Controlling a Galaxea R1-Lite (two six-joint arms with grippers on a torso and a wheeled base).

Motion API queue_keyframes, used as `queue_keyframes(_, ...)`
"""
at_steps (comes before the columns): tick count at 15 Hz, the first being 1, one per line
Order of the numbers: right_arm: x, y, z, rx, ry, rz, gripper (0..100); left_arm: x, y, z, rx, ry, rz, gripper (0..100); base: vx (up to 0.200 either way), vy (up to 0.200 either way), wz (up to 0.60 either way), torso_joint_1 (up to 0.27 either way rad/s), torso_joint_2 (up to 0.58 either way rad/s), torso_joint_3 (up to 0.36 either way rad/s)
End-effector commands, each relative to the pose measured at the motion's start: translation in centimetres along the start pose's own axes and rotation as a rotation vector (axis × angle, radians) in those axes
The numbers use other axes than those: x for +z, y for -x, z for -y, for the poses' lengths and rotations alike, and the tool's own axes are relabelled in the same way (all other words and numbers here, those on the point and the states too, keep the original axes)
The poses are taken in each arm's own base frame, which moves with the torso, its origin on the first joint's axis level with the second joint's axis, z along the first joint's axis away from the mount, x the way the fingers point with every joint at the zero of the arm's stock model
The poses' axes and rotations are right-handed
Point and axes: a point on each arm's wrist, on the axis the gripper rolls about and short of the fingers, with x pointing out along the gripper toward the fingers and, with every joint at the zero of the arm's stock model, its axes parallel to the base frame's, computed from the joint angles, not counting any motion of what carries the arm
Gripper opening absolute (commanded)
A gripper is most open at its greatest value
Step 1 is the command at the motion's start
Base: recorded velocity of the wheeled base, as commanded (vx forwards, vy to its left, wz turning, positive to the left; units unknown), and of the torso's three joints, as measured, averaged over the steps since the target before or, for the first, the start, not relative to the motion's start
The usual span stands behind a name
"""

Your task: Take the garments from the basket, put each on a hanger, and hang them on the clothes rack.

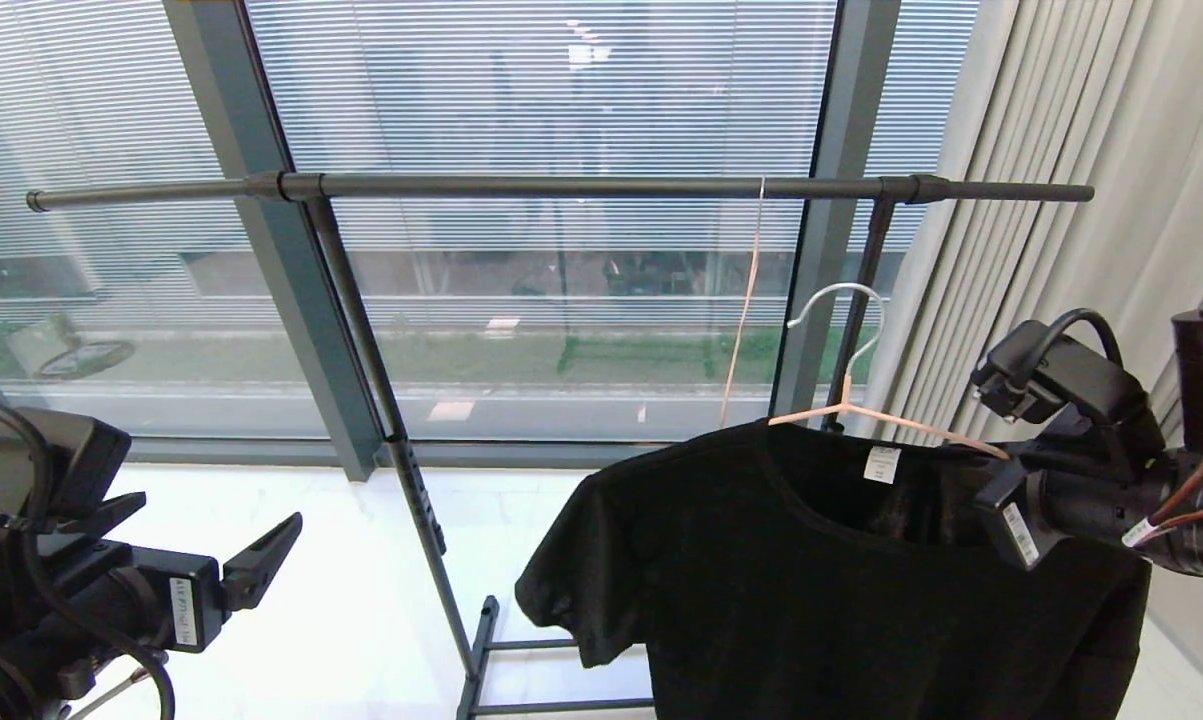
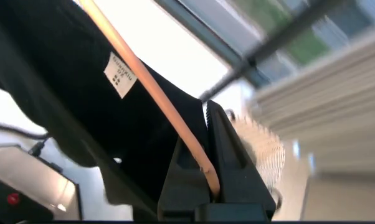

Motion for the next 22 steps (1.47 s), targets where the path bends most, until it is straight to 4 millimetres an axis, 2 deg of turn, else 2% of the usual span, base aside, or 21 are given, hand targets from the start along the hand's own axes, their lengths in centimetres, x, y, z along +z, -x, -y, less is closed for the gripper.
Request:
queue_keyframes(1, -1.3, -0.2, 0.3, -0.154, -0.102, -0.097, 0, -0.1, -0.2, 0.1, -0.001, -0.003, -0.009, 100, 0.0, 0.0, 0.0, 0.0, 0.0, 0.0)
queue_keyframes(3, -2.6, -0.3, 0.7, -0.243, -0.152, -0.156, 0, -0.1, -0.2, 0.1, -0.003, -0.008, -0.011, 100, 0.0, 0.0, 0.0, 0.0, 0.0, 0.0)
queue_keyframes(5, -4.2, -0.3, 1.9, -0.37, -0.194, -0.225, 0, -0.1, -0.6, 0.2, -0.003, -0.014, -0.024, 100, 0.0, 0.0, 0.0, 0.0, 0.0, 0.0)
queue_keyframes(7, -4.3, -0.4, 3.3, -0.436, -0.225, -0.238, 0, 0.1, -0.7, 0.2, -0.004, -0.015, -0.021, 100, 0.0, 0.0, 0.0, 0.0, 0.0, 0.0)
queue_keyframes(10, -3.0, -1.5, 5.8, -0.547, -0.275, -0.228, 0, 0.6, -0.9, 0.2, -0.003, -0.019, -0.012, 100, 0.0, 0.0, 0.0, 0.0, 0.0, 0.0)
queue_keyframes(14, 0.7, -4.0, 7.7, -0.629, -0.347, -0.143, 0, 0.6, -0.9, 0.2, -0.003, -0.055, -0.012, 100, 0.0, 0.0, 0.0, 0.0, 0.0, 0.0)
queue_keyframes(17, 2.3, -5.3, 7.5, -0.66, -0.414, -0.093, 0, 0.5, -0.8, 0.2, -0.002, -0.056, -0.012, 100, 0.0, 0.0, 0.0, 0.0, 0.0, 0.0)
queue_keyframes(22, 2.6, -5.5, 7.1, -0.709, -0.417, -0.091, 0, 0.4, -0.8, 0.2, -0.004, -0.091, -0.015, 100, 0.0, 0.0, 0.0, 0.0, 0.0, 0.0)
